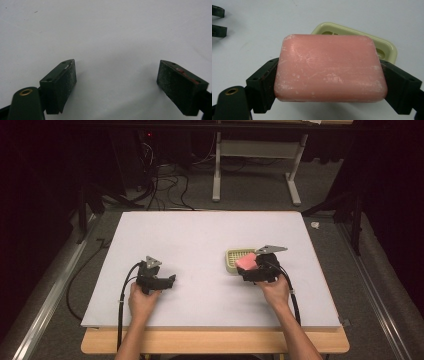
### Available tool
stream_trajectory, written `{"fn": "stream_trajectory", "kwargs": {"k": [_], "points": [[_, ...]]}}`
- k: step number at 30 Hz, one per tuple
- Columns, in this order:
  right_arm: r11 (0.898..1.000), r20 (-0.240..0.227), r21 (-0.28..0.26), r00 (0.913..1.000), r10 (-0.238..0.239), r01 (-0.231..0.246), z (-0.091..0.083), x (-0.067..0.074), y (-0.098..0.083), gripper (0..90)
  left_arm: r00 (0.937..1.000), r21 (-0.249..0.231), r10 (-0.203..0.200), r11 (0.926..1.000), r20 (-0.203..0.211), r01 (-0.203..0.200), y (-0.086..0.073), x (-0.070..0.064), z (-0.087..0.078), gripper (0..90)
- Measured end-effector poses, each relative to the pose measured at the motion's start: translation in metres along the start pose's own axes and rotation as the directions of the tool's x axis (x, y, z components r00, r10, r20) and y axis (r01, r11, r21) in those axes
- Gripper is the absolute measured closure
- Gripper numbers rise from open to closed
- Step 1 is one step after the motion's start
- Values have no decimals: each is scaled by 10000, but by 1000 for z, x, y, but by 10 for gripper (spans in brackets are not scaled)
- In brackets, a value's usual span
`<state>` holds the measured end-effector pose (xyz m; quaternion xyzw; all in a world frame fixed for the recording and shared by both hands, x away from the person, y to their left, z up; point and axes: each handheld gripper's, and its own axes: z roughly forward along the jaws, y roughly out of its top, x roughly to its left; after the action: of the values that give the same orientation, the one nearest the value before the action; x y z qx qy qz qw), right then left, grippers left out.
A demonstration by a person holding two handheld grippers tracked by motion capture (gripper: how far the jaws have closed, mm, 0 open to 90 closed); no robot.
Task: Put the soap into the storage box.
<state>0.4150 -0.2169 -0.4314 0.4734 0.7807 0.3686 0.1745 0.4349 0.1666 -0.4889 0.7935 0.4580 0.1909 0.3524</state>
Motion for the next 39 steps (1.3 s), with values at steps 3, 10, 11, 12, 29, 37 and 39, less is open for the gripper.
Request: {"fn": "stream_trajectory", "kwargs": {"k": [3, 10, 11, 12, 29, 37, 39], "points": [[9999, 73, 42, 9999, 100, -100, 4, -1, 2, 136, 10000, -2, -3, 10000, -3, 3, 0, 0, 0, 164], [9976, 174, 326, 9980, 610, -616, 13, -5, 8, 135, 10000, 14, -2, 10000, 3, 2, 0, 0, 0, 164], [9971, 88, 343, 9976, 684, -686, 15, -5, 9, 135, 10000, 17, 2, 10000, 3, -2, 0, 0, 0, 164], [9969, 127, 375, 9975, 688, -692, 16, -4, 10, 135, 10000, 9, -7, 10000, 3, 7, 0, 0, 0, 164], [9909, 663, 848, 9929, 988, -1042, 34, -4, 20, 133, 10000, 4, -20, 10000, 39, 20, 0, 0, 0, 164], [9923, 800, 698, 9921, 966, -1022, 36, -4, 23, 132, 10000, 5, -19, 10000, 42, 19, 0, 1, 0, 165], [9921, 765, 709, 9922, 984, -1039, 36, -4, 23, 131, 10000, 4, -21, 10000, 42, 21, 0, 1, 0, 164]]}}
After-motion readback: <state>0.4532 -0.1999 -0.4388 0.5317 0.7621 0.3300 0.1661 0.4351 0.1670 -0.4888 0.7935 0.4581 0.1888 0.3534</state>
